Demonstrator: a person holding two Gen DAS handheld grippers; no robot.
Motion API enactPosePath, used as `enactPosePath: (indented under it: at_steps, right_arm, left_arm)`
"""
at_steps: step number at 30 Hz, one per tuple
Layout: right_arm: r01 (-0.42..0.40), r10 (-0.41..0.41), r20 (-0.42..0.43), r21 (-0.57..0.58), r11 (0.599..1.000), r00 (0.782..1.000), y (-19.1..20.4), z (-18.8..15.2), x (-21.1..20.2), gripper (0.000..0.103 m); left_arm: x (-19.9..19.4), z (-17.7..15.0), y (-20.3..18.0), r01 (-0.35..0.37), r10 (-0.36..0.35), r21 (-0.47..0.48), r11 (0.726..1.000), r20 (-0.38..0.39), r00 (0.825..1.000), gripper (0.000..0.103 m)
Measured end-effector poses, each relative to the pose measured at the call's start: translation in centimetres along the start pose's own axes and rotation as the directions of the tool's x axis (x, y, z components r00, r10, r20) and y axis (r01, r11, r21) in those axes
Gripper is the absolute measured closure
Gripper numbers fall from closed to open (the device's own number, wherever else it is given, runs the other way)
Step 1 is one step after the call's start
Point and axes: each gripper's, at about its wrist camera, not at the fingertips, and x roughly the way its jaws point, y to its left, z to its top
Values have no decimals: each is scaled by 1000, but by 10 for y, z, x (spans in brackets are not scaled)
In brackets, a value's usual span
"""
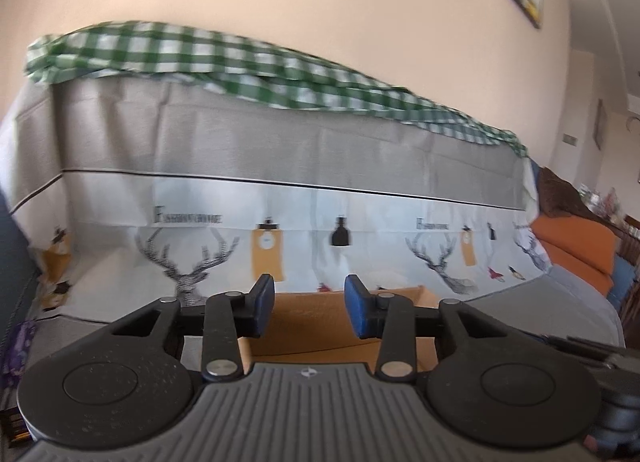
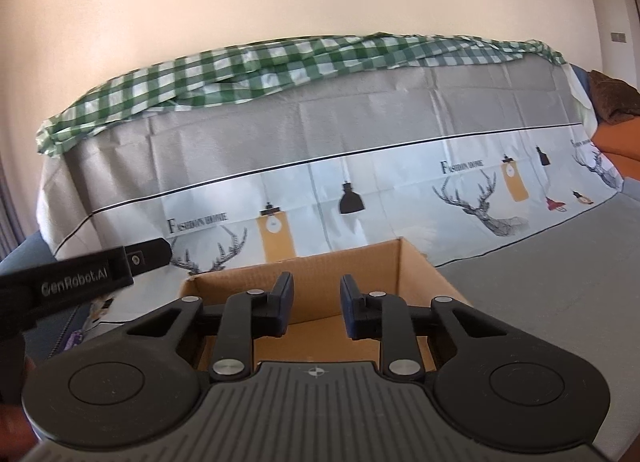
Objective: Organize snacks
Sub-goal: 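Open both grippers to drop the peanut tub and cracker pack into the box, then move the left gripper to the chocolate biscuit bar while the right hovers over the box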
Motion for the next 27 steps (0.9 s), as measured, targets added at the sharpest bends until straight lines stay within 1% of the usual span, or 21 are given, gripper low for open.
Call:
enactPosePath:
  at_steps: [4,6,9,10,12,14,17,18,20,21,23,25,27]
  right_arm:
    - [-22,22,1,-3,1000,1000,13,-4,-4,76]
    - [-39,39,4,-7,999,999,20,-6,-6,78]
    - [-68,68,7,-13,998,998,32,-9,-8,82]
    - [-78,78,9,-16,997,997,36,-10,-9,85]
    - [-97,98,7,-24,995,995,44,-12,-10,86]
    - [-120,120,2,-34,992,993,53,-15,-10,86]
    - [-162,161,-23,-56,985,987,64,-19,-8,86]
    - [-174,173,-30,-63,983,985,67,-20,-7,86]
    - [-197,194,-44,-84,977,980,74,-23,-6,86]
    - [-207,202,-53,-92,974,978,76,-24,-5,86]
    - [-218,211,-71,-101,971,975,79,-27,-3,85]
    - [-224,215,-87,-106,969,973,80,-29,-1,85]
    - [-234,223,-105,-107,966,969,82,-30,2,85]
  left_arm:
    - [-4,7,29,-55,54,-53,997,-20,998,60]
    - [-5,9,44,-90,87,-78,993,-38,995,60]
    - [-4,11,70,-154,145,-112,982,-85,986,60]
    - [-2,12,78,-181,168,-125,975,-112,980,60]
    - [3,10,96,-239,213,-138,961,-180,960,60]
    - [8,6,114,-282,241,-140,949,-255,937,60]
    - [15,-2,130,-324,276,-94,941,-337,900,59]
    - [16,-4,134,-330,283,-80,940,-354,891,57]
    - [19,-8,140,-329,285,-55,943,-383,879,47]
    - [21,-9,143,-327,285,-39,944,-397,872,40]
    - [23,-12,148,-338,307,-3,941,-412,858,35]
    - [27,-16,154,-338,316,29,941,-438,842,25]
    - [33,-20,159,-336,328,69,939,-469,820,23]
